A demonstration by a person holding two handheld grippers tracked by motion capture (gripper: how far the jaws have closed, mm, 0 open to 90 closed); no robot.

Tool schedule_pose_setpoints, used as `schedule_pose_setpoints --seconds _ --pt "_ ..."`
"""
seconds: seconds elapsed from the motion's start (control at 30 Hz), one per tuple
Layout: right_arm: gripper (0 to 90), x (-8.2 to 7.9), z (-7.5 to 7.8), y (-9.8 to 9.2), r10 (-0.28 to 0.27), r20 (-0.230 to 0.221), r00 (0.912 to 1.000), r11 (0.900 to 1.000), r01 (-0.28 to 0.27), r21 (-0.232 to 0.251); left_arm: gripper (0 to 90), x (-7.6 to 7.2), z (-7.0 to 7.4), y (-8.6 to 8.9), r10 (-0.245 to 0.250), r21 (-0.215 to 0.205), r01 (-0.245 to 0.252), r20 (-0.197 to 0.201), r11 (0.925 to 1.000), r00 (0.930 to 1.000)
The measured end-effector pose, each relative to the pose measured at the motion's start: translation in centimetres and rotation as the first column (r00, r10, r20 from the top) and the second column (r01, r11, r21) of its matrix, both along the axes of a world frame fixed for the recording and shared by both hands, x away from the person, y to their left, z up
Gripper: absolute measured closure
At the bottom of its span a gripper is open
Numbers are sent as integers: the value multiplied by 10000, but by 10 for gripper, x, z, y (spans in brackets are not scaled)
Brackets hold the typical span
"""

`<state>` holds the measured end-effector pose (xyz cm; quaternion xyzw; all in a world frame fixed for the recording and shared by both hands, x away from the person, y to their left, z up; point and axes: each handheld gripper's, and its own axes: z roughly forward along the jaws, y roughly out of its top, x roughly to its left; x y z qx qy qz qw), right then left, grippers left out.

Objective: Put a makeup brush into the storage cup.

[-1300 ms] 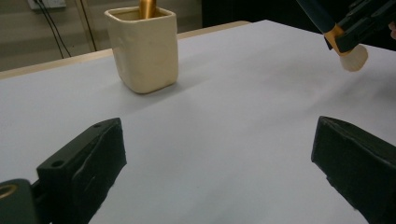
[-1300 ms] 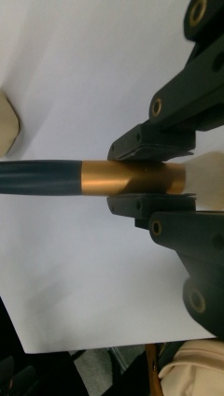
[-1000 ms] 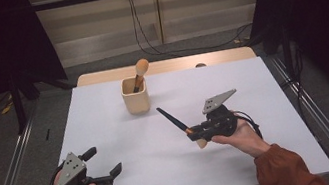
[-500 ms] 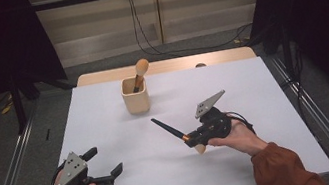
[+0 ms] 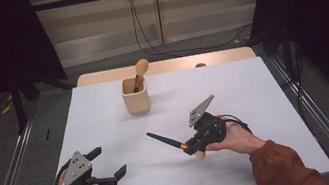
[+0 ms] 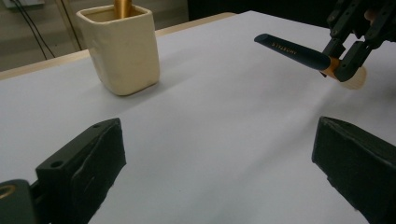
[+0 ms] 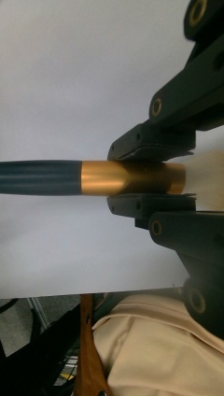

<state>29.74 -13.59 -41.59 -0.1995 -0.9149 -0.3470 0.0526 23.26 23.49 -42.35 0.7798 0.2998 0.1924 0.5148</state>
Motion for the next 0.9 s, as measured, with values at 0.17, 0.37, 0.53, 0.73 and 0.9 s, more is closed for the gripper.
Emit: schedule_pose_setpoints --seconds 0.17,0.37,0.53,0.73,0.9 --pt "746 1 0 3 210 -9 9998 9993 -210 -297 26 1 2 -5 -226 75 227 -77 9997 9997" --pt "746 1 3 6 427 -151 9990 9966 -436 -698 26 5 4 -14 -745 185 755 -540 9970 9958" --pt "746 2 5 9 651 -166 9977 9938 -664 -892 27 7 3 -20 -889 327 916 -757 9953 9932" --pt "746 2 4 13 751 -320 9967 9897 -784 -1202 27 9 4 -25 -1124 605 1172 -774 9913 9906" --pt "746 2 4 16 1023 -463 9937 9853 -1076 -1328 27 12 8 -30 -1322 769 1367 -603 9876 9894"
